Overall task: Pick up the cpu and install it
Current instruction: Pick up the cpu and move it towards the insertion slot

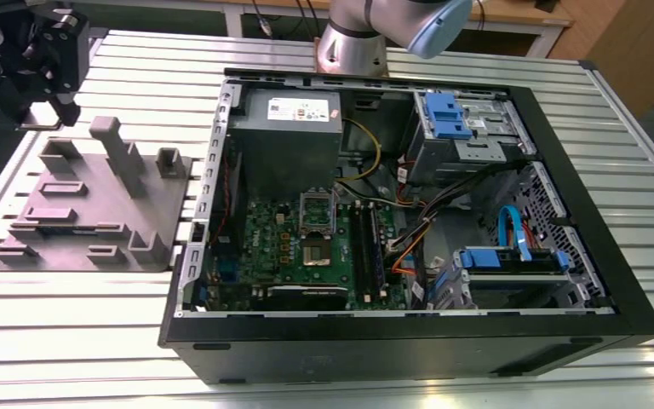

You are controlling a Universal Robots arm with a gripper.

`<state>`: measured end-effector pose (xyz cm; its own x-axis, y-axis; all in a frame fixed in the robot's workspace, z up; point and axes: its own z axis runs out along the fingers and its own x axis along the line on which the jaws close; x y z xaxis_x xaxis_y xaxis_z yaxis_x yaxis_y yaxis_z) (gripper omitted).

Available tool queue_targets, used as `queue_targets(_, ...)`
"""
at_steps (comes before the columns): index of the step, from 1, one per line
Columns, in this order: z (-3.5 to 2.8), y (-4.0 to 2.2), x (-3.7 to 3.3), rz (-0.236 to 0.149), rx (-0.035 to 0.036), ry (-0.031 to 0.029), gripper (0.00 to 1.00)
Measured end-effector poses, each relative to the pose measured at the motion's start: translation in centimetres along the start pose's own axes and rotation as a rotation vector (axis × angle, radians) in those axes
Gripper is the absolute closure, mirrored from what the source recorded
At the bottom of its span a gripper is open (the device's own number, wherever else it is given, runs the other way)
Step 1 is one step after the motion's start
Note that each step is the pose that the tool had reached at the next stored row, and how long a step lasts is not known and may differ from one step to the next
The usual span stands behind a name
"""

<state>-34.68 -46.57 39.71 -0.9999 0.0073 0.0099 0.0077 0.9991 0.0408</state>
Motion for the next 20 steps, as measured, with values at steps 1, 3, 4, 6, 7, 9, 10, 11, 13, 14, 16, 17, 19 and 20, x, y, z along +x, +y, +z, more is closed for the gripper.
queue_targets(1, 0.0, 0.0, -0.04, 0.0, 0.0, 0.0, 0.53)
queue_targets(3, 0.01, 0.0, -0.11, 0.0, -0.0001, 0.0, 0.53)
queue_targets(4, 0.01, 0.0, -0.14, 0.0, 0.0, -0.0001, 0.53)
queue_targets(6, 0.0, 0.0, -0.2, 0.0, 0.0, 0.0, 0.53)
queue_targets(7, 0.0, 0.0, -0.24, 0.0, 0.0, 0.0, 0.53)
queue_targets(9, 0.01, 0.0, -0.3, 0.0, 0.0, 0.0, 0.53)
queue_targets(10, 0.01, 0.0, -0.33, 0.0, 0.0, 0.0, 0.53)
queue_targets(11, 0.01, 0.0, -0.37, 0.0, 0.0, 0.0, 0.53)
queue_targets(13, 0.01, 0.0, -0.44, 0.0, -0.0001, -0.0001, 0.53)
queue_targets(14, 0.01, 0.0, -0.48, 0.0, 0.0, 0.0, 0.53)
queue_targets(16, 0.01, 0.0, -0.53, 0.0, -0.0001, 0.0, 0.53)
queue_targets(17, 0.01, 0.0, -0.56, 0.0, 0.0, -0.0001, 0.53)
queue_targets(19, 0.01, 0.0, -0.62, 0.0, 0.0, 0.0, 0.53)
queue_targets(20, 0.01, 0.0, -0.64, 0.0, 0.0, 0.0, 0.53)
